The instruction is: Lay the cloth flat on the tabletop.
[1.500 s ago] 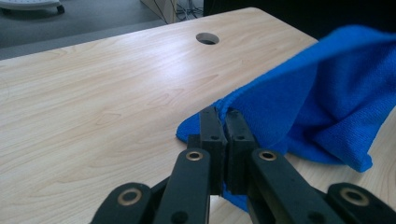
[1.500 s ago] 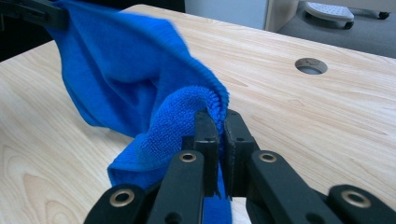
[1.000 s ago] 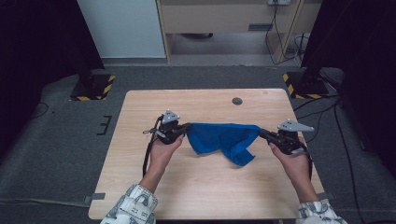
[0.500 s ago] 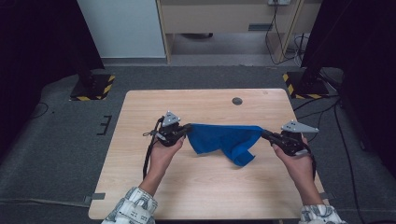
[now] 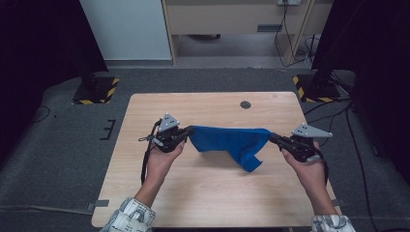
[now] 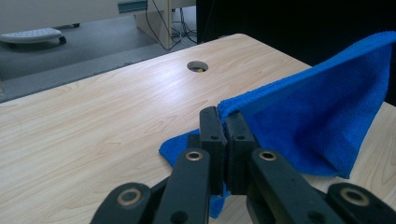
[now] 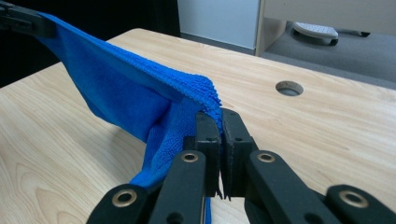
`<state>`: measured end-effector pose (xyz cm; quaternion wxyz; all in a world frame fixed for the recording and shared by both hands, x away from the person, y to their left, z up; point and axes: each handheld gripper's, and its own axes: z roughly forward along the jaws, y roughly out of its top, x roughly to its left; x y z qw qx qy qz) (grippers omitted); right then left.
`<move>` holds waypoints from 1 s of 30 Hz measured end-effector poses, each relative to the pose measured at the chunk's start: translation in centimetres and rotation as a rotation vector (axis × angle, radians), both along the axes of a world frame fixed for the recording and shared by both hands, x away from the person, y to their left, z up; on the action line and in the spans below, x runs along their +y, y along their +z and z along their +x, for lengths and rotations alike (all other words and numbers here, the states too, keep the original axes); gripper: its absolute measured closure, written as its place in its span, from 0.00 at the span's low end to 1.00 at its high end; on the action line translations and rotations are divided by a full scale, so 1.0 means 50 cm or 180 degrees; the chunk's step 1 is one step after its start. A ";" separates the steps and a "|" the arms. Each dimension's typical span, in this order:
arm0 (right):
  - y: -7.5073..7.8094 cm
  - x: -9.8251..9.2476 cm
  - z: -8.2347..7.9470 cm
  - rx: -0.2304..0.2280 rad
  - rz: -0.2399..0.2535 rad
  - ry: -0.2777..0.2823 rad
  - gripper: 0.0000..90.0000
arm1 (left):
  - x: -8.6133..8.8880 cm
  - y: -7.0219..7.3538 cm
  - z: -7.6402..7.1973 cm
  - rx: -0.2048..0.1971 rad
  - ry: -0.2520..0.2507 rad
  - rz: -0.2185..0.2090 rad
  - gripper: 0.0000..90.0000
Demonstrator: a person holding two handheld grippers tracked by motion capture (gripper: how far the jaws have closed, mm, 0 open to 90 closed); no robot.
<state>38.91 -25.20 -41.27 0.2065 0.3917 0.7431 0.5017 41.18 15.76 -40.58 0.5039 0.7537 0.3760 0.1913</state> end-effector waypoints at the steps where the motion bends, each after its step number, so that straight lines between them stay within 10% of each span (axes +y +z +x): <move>1: 0.000 0.000 0.000 0.0000 0.0000 0.0000 0.97 | 0.001 0.002 -0.001 -0.0014 -0.0009 -0.0013 0.98; 23: 0.109 -0.006 -0.074 -0.0266 0.0020 0.0186 0.97 | 0.014 0.116 -0.106 -0.0327 -0.0111 -0.0011 0.97; 30: 0.120 -0.002 -0.048 -0.0226 -0.0071 0.0167 0.97 | 0.011 0.121 -0.073 -0.0247 -0.0092 -0.0005 0.97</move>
